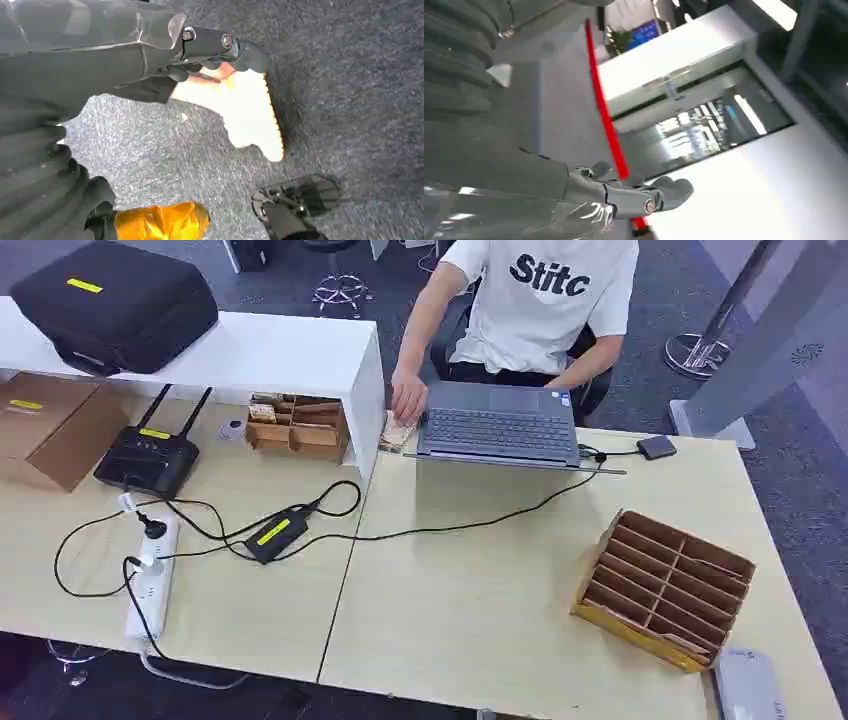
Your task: Pass the card to the sensor for recognition and then transmit it.
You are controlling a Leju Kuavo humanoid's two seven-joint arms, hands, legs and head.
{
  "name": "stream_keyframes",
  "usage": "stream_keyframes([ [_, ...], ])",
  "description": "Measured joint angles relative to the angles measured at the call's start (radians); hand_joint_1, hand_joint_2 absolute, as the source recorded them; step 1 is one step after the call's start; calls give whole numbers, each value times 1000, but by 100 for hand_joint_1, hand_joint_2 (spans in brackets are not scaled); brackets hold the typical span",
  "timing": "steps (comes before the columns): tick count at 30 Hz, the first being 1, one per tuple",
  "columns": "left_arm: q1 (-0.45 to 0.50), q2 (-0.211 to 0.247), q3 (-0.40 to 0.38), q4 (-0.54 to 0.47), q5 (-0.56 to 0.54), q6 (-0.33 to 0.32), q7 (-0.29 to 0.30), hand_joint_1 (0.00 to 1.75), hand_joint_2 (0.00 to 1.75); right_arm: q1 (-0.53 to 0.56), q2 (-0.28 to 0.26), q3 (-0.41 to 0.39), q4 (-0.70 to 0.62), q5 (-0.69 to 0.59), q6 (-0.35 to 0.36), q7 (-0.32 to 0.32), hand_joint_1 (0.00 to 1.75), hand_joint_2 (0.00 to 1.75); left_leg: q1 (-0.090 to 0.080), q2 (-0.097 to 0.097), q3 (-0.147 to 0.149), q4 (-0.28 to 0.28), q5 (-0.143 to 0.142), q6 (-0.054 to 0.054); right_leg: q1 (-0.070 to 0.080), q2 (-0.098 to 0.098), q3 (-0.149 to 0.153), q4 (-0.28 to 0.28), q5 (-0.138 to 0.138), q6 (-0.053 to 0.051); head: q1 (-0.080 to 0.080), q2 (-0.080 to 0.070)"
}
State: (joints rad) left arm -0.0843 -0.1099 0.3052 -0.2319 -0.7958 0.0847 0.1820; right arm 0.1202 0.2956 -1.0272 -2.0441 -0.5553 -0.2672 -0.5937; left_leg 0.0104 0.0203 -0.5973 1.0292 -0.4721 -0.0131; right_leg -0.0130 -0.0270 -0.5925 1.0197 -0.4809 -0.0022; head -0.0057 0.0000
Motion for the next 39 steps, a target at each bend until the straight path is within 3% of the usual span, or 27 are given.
stream_keyframes([
  [2, 0, -4, 0, 0, -8, -1, 0, 0, 175, 41, 0, 76, -68, 61, -58, -74, 0, 175, 0, 0, 0, 0, 0, 0, 0, 0, 0, 0, -1, -1, 0, 0],
  [4, 0, -6, 0, 0, -14, -5, 0, 0, 175, 51, 0, 131, -134, 151, -99, -99, 0, 175, 0, 1, 0, 0, 0, -1, 0, 1, 0, 0, -1, -1, -1, 0],
  [11, 0, -11, 9, 0, -30, -11, 0, 0, 175, 58, -5, 308, -347, 464, -194, -96, 0, 175, 0, 0, 1, 0, 0, -1, 0, 0, 1, 0, 0, -1, -1, 0],
  [14, -1, -13, 18, 0, -37, -15, 3, 0, 175, 81, -24, 402, -363, 605, -295, -54, 0, 175, 0, 0, 1, 0, 0, -1, 0, 0, 2, 0, -1, -1, 1, 0],
  [17, -1, -12, 24, 0, -44, -19, 9, 0, 175, 118, -65, 545, -360, 667, -400, -18, 0, 175, 0, 0, 1, 0, -1, 0, 0, 0, 2, 0, -1, -1, 0, 0],
  [18, -1, -12, 25, 0, -46, -20, 10, 0, 175, 133, -94, 604, -349, 714, -410, -41, 0, 175, 0, 0, 0, 0, -1, 0, 0, 0, 0, 0, -1, -1, 3, 0],
  [19, -2, -12, 26, 0, -48, -21, 10, 0, 175, 140, -113, 669, -354, 801, -416, -104, 0, 175, 0, 1, 0, 0, -1, 0, 0, 0, 0, 0, -1, -1, 3, 0],
  [21, -4, -12, 29, 0, -49, -21, 10, 0, 175, 139, -146, 754, -352, 839, -415, -111, 0, 175, 1, 0, 1, 0, -1, 0, 1, 0, 2, 0, -1, -1, 1, 0],
  [24, -3, -13, 33, 0, -52, -22, 14, 0, 175, 138, -208, 857, -310, 868, -331, -40, 0, 175, 1, 0, 0, 0, -1, 0, 1, 0, 1, 0, -1, -1, -1, 0],
  [30, -5, -13, 37, 0, -57, -24, 20, 0, 175, 112, -268, 963, -254, 902, -298, -7, 0, 175, 1, -1, 1, 0, -1, -1, 1, -1, 2, 0, -1, -1, 0, 0],
  [35, -12, -12, 41, 0, -83, -43, 32, 0, 175, 39, -346, 1039, -168, 1118, -228, 118, 0, 175, 1, 1, 1, 0, -1, -1, 1, 1, 2, 0, -1, -1, 0, 0],
  [39, -23, -12, 41, 0, -112, -66, 52, 0, 175, -105, -418, 1135, -36, 1234, -159, 243, 0, 175, 1, 1, 2, 0, 1, -1, 1, 1, 2, 0, 1, -1, 0, 0],
])
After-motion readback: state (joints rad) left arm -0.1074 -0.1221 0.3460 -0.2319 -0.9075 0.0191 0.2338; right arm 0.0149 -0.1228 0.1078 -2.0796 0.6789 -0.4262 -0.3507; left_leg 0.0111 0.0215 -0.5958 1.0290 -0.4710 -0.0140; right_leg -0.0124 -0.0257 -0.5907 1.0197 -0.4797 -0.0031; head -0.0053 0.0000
